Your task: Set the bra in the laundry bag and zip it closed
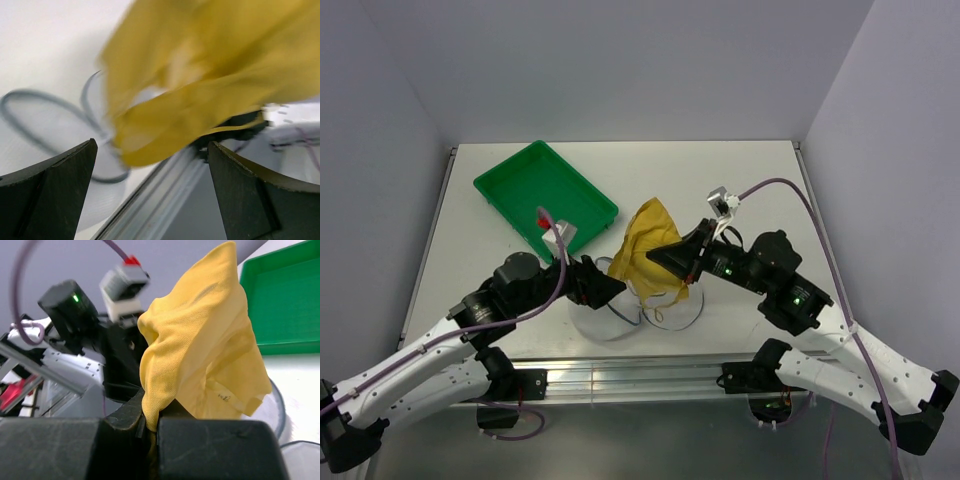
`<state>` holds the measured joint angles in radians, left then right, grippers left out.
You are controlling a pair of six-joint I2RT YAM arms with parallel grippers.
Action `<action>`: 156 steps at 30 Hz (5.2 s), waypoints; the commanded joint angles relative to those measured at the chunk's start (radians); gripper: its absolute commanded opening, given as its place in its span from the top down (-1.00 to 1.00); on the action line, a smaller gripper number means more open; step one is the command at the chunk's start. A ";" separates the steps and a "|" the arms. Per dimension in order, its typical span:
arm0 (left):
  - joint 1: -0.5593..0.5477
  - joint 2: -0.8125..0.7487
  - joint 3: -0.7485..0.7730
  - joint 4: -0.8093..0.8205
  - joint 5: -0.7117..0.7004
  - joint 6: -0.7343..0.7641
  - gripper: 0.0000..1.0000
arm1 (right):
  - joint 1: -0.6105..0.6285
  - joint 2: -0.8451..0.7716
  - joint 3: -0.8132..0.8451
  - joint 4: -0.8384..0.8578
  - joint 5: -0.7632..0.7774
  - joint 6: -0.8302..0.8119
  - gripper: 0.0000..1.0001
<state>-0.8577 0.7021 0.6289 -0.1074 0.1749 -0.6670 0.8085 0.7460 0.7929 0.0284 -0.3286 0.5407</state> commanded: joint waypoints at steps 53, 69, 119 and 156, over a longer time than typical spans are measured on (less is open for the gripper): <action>-0.030 -0.023 -0.209 0.166 -0.319 -0.143 0.99 | 0.152 0.574 -0.380 0.783 0.209 0.447 1.00; -0.030 -0.056 -0.333 0.324 -0.183 -0.167 1.00 | 0.159 0.705 -0.192 0.512 0.295 0.350 0.99; -0.030 -0.201 -0.408 0.305 -0.259 -0.198 1.00 | -0.195 0.371 -0.409 -0.045 0.542 0.149 -0.26; -0.032 -0.108 -0.227 0.239 -0.310 -0.149 1.00 | 0.069 -0.154 0.046 -0.622 0.835 0.036 1.00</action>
<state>-0.8886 0.6231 0.3286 0.1394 -0.1093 -0.8486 0.8745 0.6075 0.7734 -0.5652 0.4095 0.6029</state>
